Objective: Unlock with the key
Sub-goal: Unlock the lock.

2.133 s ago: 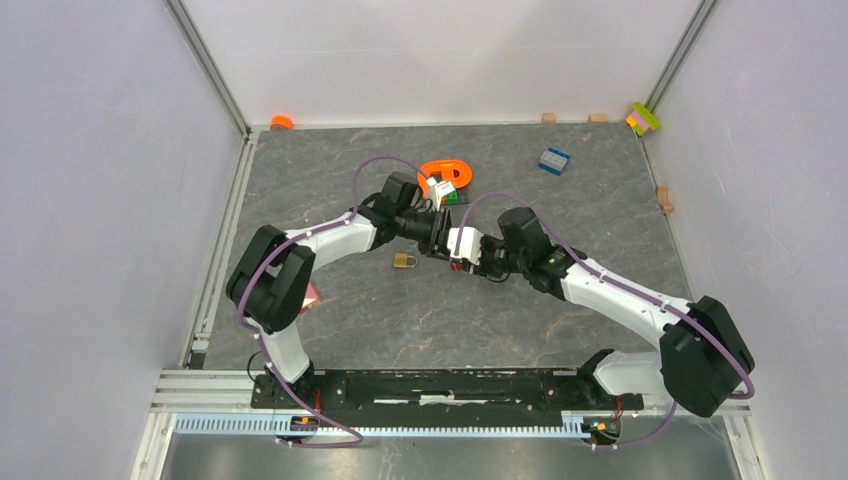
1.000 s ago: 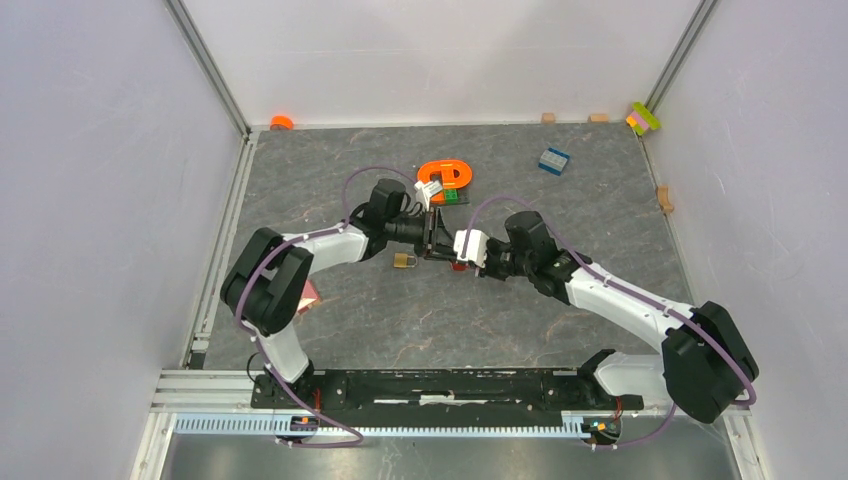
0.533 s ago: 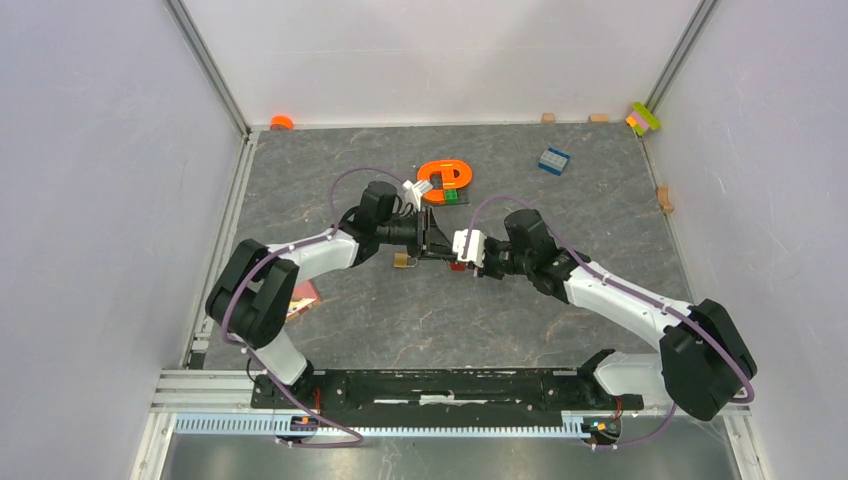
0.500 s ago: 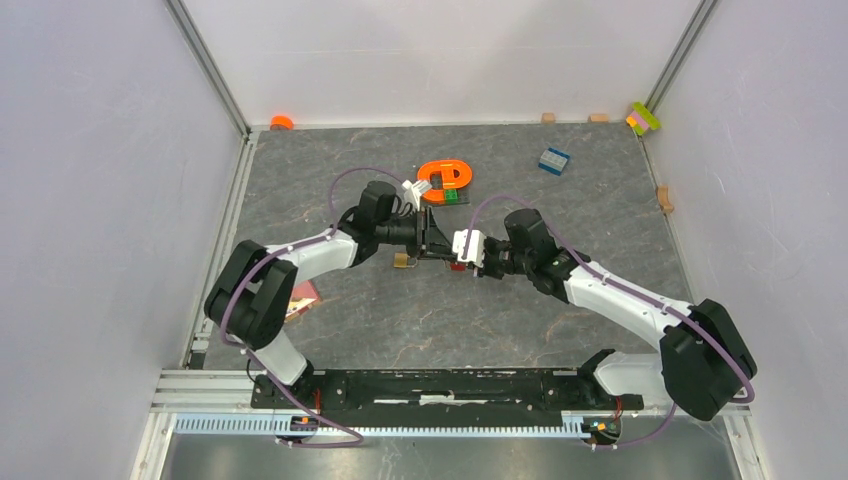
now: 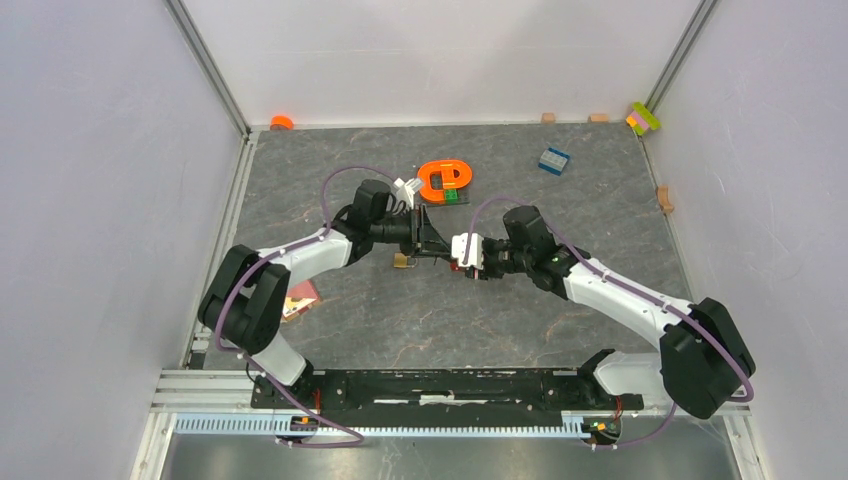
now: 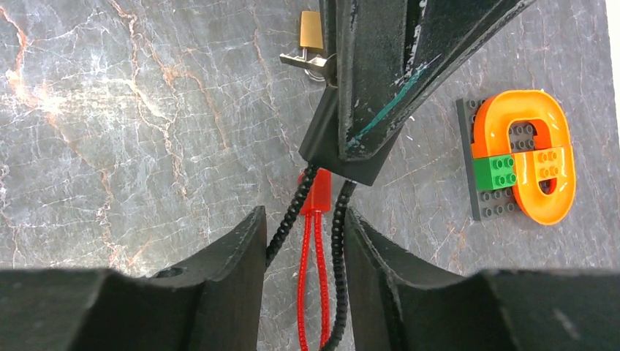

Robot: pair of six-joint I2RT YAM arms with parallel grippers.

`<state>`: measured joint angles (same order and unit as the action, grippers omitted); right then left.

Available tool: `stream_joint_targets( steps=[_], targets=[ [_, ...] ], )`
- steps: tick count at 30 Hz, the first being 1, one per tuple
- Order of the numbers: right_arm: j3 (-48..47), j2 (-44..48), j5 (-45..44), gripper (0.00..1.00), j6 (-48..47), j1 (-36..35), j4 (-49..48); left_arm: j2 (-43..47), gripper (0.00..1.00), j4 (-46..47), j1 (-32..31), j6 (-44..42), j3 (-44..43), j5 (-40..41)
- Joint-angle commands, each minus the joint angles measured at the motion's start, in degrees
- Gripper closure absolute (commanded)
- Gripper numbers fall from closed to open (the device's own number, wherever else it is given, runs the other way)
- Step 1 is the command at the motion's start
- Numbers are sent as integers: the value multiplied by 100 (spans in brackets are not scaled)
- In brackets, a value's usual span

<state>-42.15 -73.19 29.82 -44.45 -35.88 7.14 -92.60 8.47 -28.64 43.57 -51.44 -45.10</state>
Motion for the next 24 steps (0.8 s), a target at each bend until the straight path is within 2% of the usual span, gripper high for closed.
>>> stream_joint_targets(
  steps=[1,10,17,24],
  targets=[
    [-44,118,309,53,-98,-3,953,172,98,59,429,-429,-59,952],
    [-281,181,-30,54,127,134,729,115,98,68,425,-571,-113,565],
    [-711,-269,-299,50,459,134,349,-54,98,517,405,-303,-56,-8],
    [-1092,-751,-517,53,430,134,213,-18,98,700,338,-267,-50,-390]
  ],
)
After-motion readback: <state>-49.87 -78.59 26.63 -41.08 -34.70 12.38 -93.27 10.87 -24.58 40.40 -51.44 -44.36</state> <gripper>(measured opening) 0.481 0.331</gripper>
